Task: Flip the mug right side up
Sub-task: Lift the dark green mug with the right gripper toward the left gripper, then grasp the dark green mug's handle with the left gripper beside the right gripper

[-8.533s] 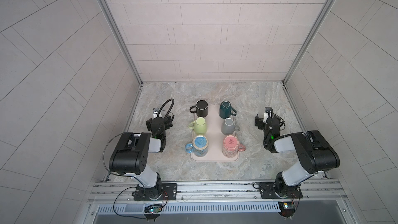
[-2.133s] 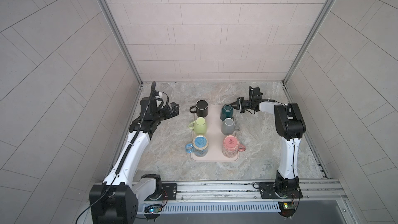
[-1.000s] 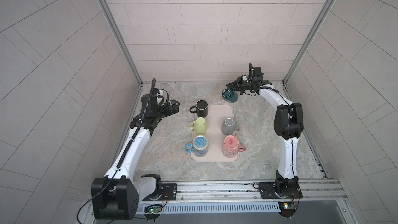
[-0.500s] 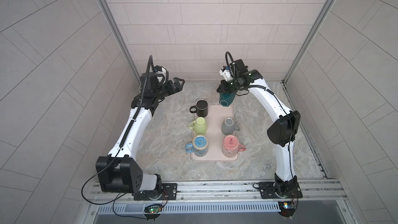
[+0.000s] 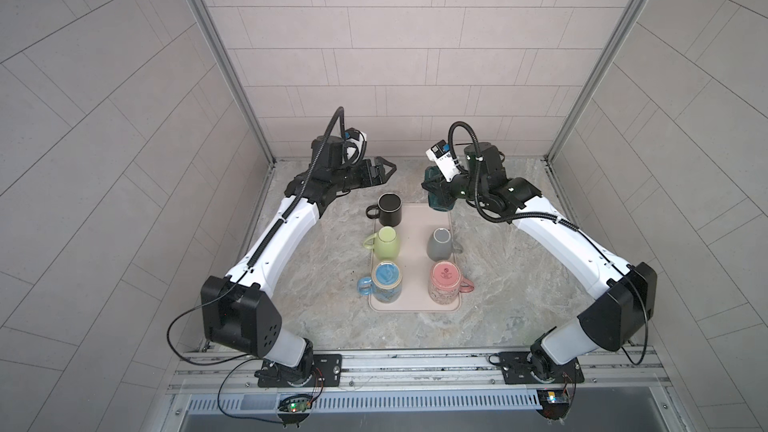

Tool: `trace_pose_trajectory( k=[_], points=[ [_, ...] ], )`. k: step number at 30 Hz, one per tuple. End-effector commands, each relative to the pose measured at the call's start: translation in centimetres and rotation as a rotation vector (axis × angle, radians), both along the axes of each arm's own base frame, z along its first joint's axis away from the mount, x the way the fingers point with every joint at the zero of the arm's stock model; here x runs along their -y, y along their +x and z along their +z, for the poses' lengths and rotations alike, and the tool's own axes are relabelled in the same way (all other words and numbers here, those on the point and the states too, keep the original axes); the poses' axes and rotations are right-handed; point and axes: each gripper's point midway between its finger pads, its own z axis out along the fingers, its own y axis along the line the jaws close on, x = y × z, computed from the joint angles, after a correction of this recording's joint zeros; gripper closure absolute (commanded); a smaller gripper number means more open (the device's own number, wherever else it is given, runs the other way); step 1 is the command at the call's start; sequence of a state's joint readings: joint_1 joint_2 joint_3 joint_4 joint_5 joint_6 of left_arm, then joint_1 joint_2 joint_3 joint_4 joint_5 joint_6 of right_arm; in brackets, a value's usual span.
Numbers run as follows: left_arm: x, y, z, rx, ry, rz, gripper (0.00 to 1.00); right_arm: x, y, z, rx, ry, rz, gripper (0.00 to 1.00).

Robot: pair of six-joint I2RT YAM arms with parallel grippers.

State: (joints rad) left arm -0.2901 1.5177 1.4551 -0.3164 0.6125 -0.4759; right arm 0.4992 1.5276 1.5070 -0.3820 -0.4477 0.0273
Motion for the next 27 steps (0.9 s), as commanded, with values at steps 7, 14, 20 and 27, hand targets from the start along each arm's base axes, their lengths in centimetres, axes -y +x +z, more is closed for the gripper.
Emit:
trace_pose_trajectory(
  k=[7, 14, 20, 27],
  points=[
    [2.6, -1.2, 1.8, 0.047, 0.026, -0.081, 0.15, -3.7, -3.0, 3.1, 0.190, -0.090, 0.177, 1.00],
    [3.7, -2.6, 1.8, 0.044, 0.053, -0.120, 0.17, -4.9, -3.0, 2.6, 0.189, -0.126, 0.195, 1.00],
    [3.3, -3.3, 1.7, 0.038, 0.074, -0.117, 0.20, -5.0, -2.1, 2.0, 0.186, -0.162, 0.171, 1.00],
    [4.1, -4.1, 1.1, 0.011, 0.067, -0.155, 0.25, -5.3, -2.0, 2.3, 0.196, -0.153, 0.173, 1.00]
  ],
)
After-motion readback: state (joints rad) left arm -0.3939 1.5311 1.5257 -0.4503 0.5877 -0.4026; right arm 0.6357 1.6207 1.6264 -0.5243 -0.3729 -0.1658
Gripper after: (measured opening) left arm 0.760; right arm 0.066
